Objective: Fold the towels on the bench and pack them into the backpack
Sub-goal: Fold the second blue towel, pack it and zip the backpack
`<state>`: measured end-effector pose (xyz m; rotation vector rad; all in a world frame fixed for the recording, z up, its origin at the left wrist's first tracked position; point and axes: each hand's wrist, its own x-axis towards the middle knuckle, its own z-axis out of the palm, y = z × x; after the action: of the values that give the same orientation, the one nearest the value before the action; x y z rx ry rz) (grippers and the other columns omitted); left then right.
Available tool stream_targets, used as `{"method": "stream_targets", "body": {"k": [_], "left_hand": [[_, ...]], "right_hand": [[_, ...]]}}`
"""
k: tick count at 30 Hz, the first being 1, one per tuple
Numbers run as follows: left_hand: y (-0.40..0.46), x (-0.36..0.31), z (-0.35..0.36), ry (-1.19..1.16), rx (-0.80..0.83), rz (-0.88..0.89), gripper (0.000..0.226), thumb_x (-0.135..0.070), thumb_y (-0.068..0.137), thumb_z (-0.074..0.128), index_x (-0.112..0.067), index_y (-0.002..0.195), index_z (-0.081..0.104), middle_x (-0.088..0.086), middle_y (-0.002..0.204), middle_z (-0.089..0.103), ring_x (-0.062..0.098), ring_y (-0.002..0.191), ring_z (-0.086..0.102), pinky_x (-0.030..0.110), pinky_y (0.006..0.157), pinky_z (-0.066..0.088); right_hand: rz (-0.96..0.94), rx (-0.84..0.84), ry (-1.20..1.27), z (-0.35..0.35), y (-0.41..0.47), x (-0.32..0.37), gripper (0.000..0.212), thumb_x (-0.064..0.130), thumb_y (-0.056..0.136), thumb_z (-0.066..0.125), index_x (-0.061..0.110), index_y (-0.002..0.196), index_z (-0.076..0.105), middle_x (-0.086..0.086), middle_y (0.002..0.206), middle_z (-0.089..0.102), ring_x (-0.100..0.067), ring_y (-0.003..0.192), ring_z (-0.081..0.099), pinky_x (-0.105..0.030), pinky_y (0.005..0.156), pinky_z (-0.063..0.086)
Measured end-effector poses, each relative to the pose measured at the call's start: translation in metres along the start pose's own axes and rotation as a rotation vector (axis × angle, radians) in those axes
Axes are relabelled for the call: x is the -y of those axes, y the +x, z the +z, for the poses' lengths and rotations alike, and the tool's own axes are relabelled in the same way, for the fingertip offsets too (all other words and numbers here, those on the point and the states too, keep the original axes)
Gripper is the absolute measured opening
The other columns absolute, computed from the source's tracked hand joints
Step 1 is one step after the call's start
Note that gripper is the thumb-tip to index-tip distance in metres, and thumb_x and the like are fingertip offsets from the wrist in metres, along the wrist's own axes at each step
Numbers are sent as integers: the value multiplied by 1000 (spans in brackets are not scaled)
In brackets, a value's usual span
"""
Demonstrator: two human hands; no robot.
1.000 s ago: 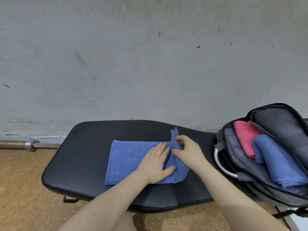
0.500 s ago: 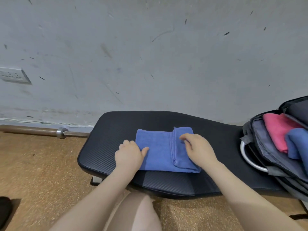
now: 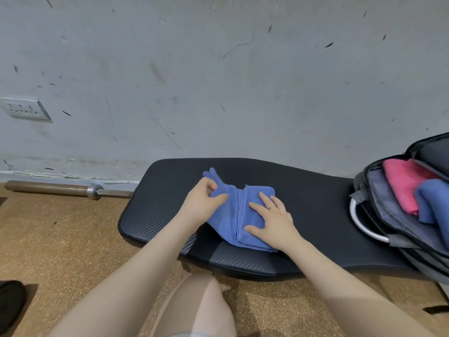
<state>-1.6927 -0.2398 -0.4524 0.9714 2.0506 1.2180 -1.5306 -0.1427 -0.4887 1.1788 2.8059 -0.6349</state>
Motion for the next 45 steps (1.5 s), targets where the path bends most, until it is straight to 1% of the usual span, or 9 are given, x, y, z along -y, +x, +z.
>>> {"method": "stream_targets", "body": {"k": [5,9,12,16,25,29,35,41,45], "left_hand": [[-3,-24,38,160,182,121,19,-34,85,58,-19,94,53,-9,88,57,7,80,54,17,65,40],[-7,-26,52,144,370,45,37,-36,96,36,-8,102,59,0,95,63,16,83,58,37,83,49],[-1,-20,46,473,350,305,26,-24,93,45,-12,112,59,4,111,63,18,97,58,33,88,46],[9,-4,46,863,411,484,80,-57,80,57,-16,143,30,-3,155,15,19,143,6,36,114,6],[37,12,73,1080,663,549,129,-76,61,60,-11,145,-14,6,153,-23,22,140,-24,42,118,-6],[40,13,74,940,682,516,132,-78,56,60,-16,146,-13,3,153,-23,19,140,-24,39,117,-8],[24,9,38,458,677,377,71,-40,92,47,-20,148,7,-7,156,7,10,144,4,28,117,8],[8,9,21,251,760,261,51,-41,96,35,-32,143,19,-9,149,28,7,138,24,22,110,18],[15,-8,27,82,742,181,50,-66,82,33,-57,129,23,-8,143,39,11,131,34,29,107,24]], "right_hand": [[38,-111,678,-9,-7,-6,47,14,87,59,26,129,44,8,134,44,-12,129,39,-25,101,37],[256,-205,1352,-19,-6,-12,21,17,94,45,26,113,50,4,119,56,-7,105,54,-40,101,44],[217,-220,1106,-21,-2,-17,38,31,92,50,23,128,40,7,126,47,-8,108,51,-37,98,45],[89,-176,640,-14,2,-19,55,18,83,65,20,128,34,0,136,33,-14,118,45,-36,96,45],[211,-141,120,-13,0,-34,55,29,84,65,17,127,34,-6,151,11,-25,130,32,-34,90,42],[-271,-349,-100,-19,-14,-31,18,15,82,52,13,97,61,-6,119,54,-30,105,56,-39,79,52],[-339,136,-228,-20,-40,-54,68,2,81,43,20,145,25,8,155,13,-10,145,7,-29,114,26],[-294,-75,-14,-6,-28,-51,40,11,90,53,17,129,49,5,139,46,-9,131,36,-29,105,36],[-91,-39,562,-19,-23,-50,22,15,93,52,27,110,58,8,106,65,-5,92,57,-22,85,45]]}}
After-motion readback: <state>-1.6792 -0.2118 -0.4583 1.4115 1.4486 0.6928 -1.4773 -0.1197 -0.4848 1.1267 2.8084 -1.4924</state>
